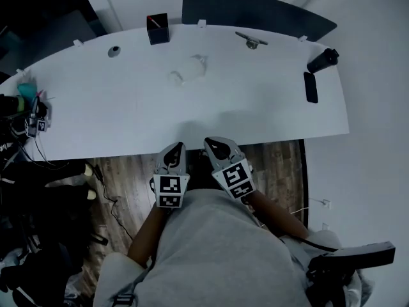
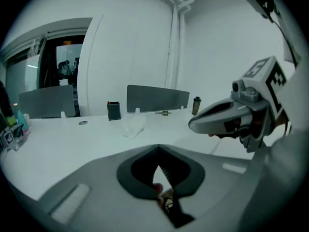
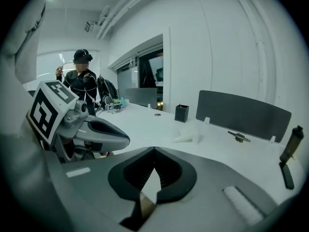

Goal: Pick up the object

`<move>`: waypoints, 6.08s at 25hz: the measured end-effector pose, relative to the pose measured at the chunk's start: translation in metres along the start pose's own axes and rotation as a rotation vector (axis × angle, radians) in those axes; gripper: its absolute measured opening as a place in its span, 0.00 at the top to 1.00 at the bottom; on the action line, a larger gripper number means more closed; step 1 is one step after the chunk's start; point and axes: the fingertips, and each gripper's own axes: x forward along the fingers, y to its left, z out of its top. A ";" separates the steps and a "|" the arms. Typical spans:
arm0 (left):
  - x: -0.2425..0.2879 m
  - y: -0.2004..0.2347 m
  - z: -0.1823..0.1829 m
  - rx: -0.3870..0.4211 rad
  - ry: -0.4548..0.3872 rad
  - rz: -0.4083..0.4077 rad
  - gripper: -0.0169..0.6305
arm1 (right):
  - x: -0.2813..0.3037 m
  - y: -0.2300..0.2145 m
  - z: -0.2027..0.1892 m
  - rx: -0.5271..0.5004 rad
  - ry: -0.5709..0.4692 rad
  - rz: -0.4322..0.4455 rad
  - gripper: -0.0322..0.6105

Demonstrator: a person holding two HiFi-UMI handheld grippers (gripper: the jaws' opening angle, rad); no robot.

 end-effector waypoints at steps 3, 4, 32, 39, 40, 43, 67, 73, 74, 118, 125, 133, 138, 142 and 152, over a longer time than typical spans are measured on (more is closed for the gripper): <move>0.024 0.017 0.022 0.045 0.020 0.032 0.97 | 0.020 -0.024 0.019 -0.037 -0.017 0.036 0.95; 0.033 0.022 0.030 0.045 0.025 0.039 0.97 | 0.026 -0.034 0.024 -0.048 -0.022 0.044 0.95; 0.133 0.078 0.060 -0.012 0.139 0.103 0.97 | 0.188 -0.138 0.021 -1.378 0.139 -0.116 0.60; 0.127 0.106 0.062 -0.053 0.121 0.145 0.97 | 0.241 -0.131 -0.021 -1.520 0.231 0.030 0.50; 0.126 0.108 0.061 -0.062 0.122 0.149 0.97 | 0.244 -0.136 -0.017 -1.588 0.233 -0.005 0.50; 0.124 0.112 0.060 -0.080 0.126 0.153 0.97 | 0.257 -0.143 -0.006 -1.705 0.230 -0.081 0.50; 0.127 0.127 0.067 -0.088 0.049 0.078 0.97 | 0.240 -0.122 0.047 -1.257 0.148 0.062 0.75; 0.101 0.132 0.112 -0.076 -0.136 -0.042 0.97 | 0.183 -0.097 0.109 -0.731 -0.072 0.316 0.75; 0.096 0.131 0.121 -0.060 -0.164 -0.078 0.97 | 0.171 -0.095 0.120 -0.631 -0.115 0.371 0.75; -0.004 0.037 0.249 0.008 -0.445 -0.881 0.71 | 0.000 -0.065 0.229 0.019 -0.400 1.142 0.69; 0.005 0.065 0.252 0.007 -0.503 -0.629 0.71 | 0.022 -0.113 0.217 0.015 -0.370 0.801 0.78; 0.041 0.073 0.241 0.091 -0.470 -0.268 0.71 | 0.078 -0.158 0.183 -0.171 -0.239 0.206 0.95; 0.058 0.062 0.226 0.116 -0.415 -0.109 0.71 | 0.084 -0.154 0.172 -0.177 -0.209 0.083 0.95; 0.066 0.060 0.220 0.095 -0.388 0.021 0.71 | 0.078 -0.158 0.171 -0.175 -0.236 0.000 0.95; 0.063 0.043 0.206 0.056 -0.360 0.177 0.72 | 0.056 -0.152 0.152 -0.170 -0.257 -0.097 0.95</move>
